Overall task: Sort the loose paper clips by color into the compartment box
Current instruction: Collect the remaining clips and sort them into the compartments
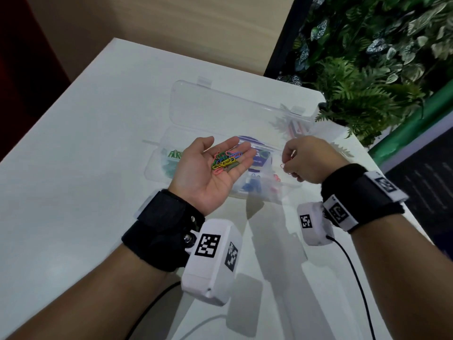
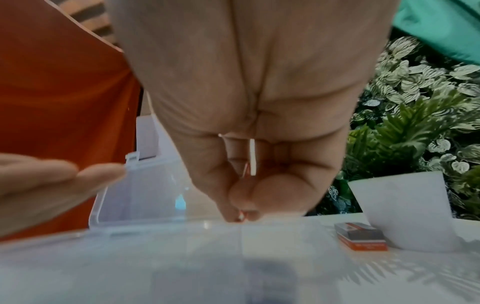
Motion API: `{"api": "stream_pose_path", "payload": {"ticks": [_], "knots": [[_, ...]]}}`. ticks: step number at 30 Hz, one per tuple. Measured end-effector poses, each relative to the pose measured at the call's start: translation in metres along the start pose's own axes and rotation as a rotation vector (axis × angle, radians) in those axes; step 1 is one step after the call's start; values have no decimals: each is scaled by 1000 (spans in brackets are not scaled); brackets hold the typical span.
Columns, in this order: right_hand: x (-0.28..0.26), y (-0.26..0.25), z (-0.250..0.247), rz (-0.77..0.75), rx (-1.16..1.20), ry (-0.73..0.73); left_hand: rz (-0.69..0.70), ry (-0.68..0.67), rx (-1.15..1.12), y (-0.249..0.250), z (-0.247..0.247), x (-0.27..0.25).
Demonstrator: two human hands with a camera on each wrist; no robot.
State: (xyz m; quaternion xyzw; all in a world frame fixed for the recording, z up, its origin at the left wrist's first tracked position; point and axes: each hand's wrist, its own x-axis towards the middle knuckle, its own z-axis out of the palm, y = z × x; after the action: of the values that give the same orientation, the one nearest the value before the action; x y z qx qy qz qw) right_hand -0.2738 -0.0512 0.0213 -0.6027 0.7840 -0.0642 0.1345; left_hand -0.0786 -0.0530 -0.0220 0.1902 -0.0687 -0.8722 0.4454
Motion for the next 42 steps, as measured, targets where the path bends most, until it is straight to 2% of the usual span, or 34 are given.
{"api": "stream_pose_path", "payload": {"ticks": [5,8,10,13,16,24,28,39,42], "knots": [[1,-2,2,-26,-74,-24,-3,-1,35,-3,4,6],[-4,-8,-4,-111,7,107,-23,-1,48,-3,2,7],[-12,-21,-7,-235,118,181,-41,-6,67,-3,1,7],[-25,-44,-3,-400,125,99,-80,-54,146,-1,0,4],[-27,-55,6,-472,-1,18,-105,-88,162,1,-4,3],[-21,-56,15,-407,-13,-53,-158,-97,193,0,-7,1],[-21,-58,15,-415,-19,-17,-146,-105,196,2,-8,2],[-20,-56,11,-400,260,41,-162,-71,194,-1,-3,-1],[-22,-63,11,-483,94,-48,-173,-80,218,-1,-3,-1]]}}
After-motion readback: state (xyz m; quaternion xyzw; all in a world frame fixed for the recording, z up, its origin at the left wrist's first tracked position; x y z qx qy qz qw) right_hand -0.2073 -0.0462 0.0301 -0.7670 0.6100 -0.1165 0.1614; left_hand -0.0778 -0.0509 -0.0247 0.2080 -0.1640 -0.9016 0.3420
